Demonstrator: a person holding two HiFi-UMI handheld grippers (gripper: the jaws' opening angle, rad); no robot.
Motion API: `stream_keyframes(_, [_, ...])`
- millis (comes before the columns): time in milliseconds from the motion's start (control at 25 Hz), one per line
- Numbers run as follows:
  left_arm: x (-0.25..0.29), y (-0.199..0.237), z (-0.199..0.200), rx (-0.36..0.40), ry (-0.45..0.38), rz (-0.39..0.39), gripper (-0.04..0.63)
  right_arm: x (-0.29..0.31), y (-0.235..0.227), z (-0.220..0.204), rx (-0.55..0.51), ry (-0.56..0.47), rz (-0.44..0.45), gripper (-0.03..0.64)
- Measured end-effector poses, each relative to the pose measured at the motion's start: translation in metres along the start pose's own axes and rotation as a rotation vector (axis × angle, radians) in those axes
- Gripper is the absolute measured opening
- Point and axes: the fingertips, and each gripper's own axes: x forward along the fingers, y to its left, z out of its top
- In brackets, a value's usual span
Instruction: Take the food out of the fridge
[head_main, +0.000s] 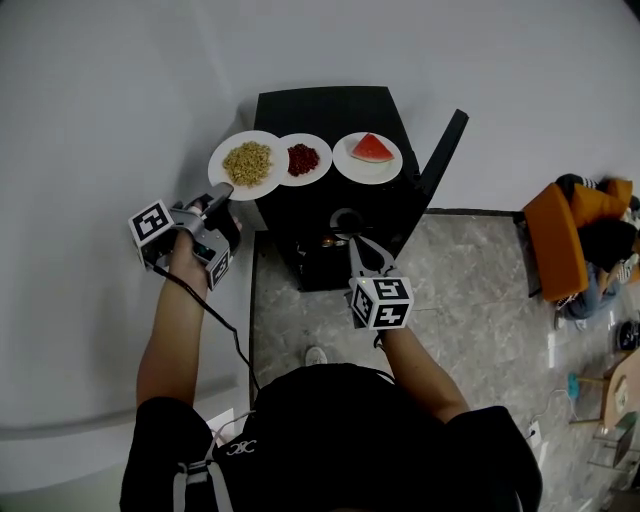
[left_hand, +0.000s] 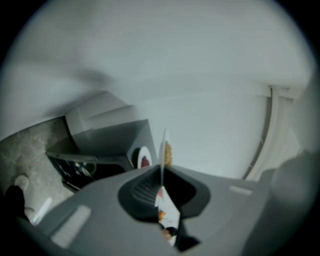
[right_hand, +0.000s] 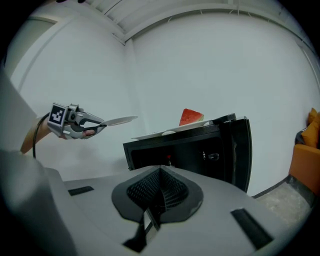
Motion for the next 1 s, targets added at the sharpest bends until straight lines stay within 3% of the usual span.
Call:
stream_keyframes(440, [0.107, 0.007, 0.063, 0.086, 0.150, 0.063, 0.012, 0.006, -0.022, 0.007, 0.005, -0.022, -0.097, -0.008])
stream_keyframes(720, [0.164, 0.018, 0.085, 0.057, 0.248, 0.089, 0.012, 0.015, -0.029, 0.009, 0.009, -0.014, -0.144, -0.008])
stream_keyframes(1000, [0.202, 0.047, 0.098, 0.020, 0.292, 0.159, 0.011, 0.033, -0.030, 0.006, -0.030, 0.005, -0.172, -0.008])
